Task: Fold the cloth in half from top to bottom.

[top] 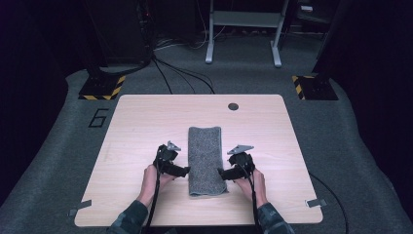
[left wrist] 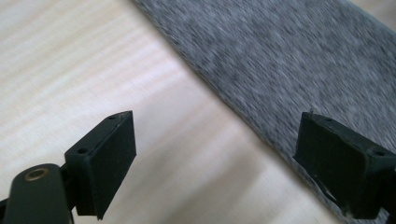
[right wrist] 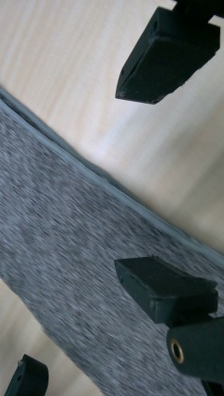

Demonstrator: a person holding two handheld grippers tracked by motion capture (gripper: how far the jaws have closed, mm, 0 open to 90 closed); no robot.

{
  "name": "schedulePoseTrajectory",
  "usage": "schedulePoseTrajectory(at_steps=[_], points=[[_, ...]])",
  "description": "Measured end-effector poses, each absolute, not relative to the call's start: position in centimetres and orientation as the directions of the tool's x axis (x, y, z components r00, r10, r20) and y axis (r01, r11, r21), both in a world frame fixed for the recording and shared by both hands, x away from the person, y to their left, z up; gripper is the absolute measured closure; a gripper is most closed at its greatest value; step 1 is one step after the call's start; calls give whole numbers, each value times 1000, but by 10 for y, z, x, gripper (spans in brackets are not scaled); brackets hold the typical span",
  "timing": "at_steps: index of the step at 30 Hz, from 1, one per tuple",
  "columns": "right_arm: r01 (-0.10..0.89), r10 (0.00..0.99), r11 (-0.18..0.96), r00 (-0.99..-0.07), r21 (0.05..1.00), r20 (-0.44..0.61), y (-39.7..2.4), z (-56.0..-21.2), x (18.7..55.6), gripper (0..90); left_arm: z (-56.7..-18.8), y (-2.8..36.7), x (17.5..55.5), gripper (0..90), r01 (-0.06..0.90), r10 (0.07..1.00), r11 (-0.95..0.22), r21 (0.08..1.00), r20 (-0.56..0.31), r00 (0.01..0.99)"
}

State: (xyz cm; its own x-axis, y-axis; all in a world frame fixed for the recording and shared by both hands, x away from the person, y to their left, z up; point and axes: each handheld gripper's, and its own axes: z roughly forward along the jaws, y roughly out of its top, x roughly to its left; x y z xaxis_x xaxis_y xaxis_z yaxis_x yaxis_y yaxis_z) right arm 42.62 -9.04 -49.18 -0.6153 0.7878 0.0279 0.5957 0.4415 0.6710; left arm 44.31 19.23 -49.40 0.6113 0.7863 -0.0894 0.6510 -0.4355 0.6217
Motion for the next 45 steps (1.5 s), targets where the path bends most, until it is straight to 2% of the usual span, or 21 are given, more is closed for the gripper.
schedulePoseTrajectory(at_steps=[15, 25, 27, 31, 33, 39, 45], points=[[625, 773, 424, -627, 656, 98, -84, -478, 508, 152, -486, 175, 513, 124, 676, 805, -388, 626, -128, 580], [657, 783, 408, -609, 634, 127, -73, -483, 542, 172, -490, 162, 554, 150, 703, 815, -370, 607, -152, 560], [654, 783, 423, -612, 628, 110, -70, -485, 549, 182, -491, 161, 559, 153, 703, 822, -373, 606, -135, 553], [674, 800, 408, -589, 616, 114, -66, -489, 559, 208, -492, 160, 567, 170, 715, 837, -350, 606, -140, 528], [688, 814, 398, -570, 607, 112, -65, -492, 565, 226, -493, 160, 570, 190, 706, 841, -366, 606, -109, 529], [704, 833, 390, -545, 594, 98, -60, -496, 578, 290, -498, 162, 577, 228, 734, 857, -326, 595, -142, 496], [710, 845, 396, -530, 582, 71, -53, -504, 582, 386, -501, 158, 579, 314, 726, 842, -389, 567, -101, 530]])
